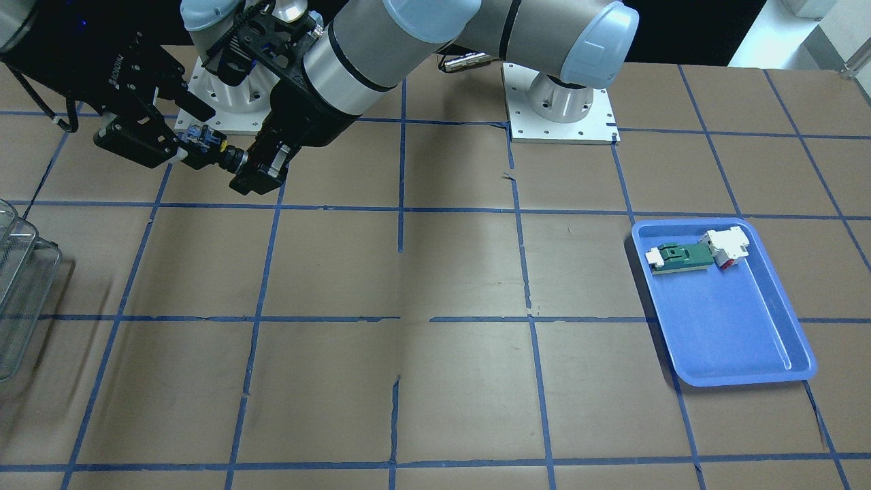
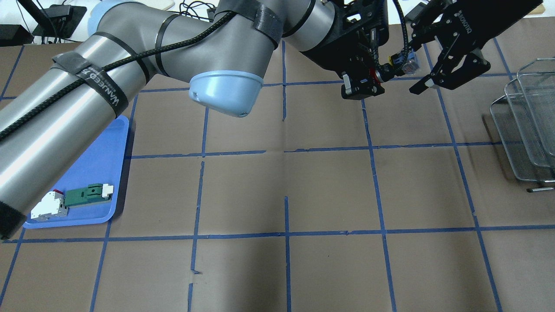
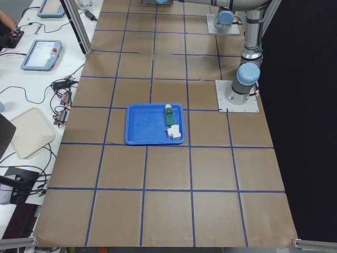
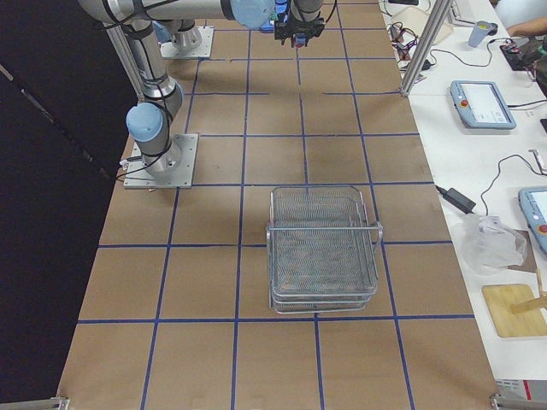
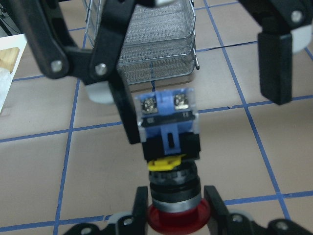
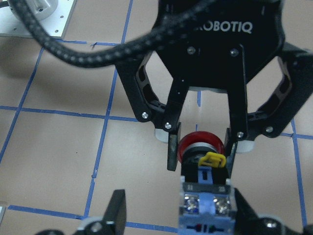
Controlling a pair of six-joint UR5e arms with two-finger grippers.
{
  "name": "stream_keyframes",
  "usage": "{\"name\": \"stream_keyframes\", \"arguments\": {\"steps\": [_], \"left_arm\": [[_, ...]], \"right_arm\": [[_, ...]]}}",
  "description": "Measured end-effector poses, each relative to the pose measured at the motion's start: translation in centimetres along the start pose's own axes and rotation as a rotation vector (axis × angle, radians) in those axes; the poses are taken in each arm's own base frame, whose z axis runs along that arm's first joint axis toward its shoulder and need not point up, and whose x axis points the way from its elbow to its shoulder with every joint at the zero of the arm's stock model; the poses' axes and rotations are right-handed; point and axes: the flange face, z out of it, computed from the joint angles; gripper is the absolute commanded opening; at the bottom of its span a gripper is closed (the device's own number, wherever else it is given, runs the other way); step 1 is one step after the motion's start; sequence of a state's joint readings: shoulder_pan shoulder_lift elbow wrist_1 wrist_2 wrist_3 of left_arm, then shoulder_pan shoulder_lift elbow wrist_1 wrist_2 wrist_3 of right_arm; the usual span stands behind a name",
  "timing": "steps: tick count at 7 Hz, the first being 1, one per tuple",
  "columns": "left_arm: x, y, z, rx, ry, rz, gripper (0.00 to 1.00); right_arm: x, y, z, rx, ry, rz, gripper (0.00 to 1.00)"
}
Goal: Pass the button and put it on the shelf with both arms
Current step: 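Close the right gripper on the button's red cap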
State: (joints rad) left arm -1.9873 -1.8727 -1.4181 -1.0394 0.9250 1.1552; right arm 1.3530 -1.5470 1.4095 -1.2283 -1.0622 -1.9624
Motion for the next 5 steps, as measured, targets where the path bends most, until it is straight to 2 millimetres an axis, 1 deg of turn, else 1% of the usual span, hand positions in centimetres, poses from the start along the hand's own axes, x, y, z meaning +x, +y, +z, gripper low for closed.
{"name": "stream_keyframes", "arguments": {"steps": [2, 3, 4, 5], "left_arm": [[0.11, 0.00, -0.01, 0.000, 0.001, -0.001, 0.00], [0.12, 0.03, 0.09, -0.002, 0.002, -0.002, 0.31], [0.25, -0.15, -0.07, -0.002, 0.000, 0.000, 0.99], [0.49, -0.56, -0.54, -0.002, -0.008, 0.004, 1.00]], "right_arm": [[0.14, -0.09, -0.24, -0.008, 0.017, -0.011, 0.00], [0.16, -0.18, -0.33, -0.009, 0.022, -0.014, 0.00], [0.13, -0.23, -0.40, -0.011, 0.024, -0.014, 0.00], [0.11, -0.23, -0.42, -0.012, 0.023, -0.011, 0.00]]}}
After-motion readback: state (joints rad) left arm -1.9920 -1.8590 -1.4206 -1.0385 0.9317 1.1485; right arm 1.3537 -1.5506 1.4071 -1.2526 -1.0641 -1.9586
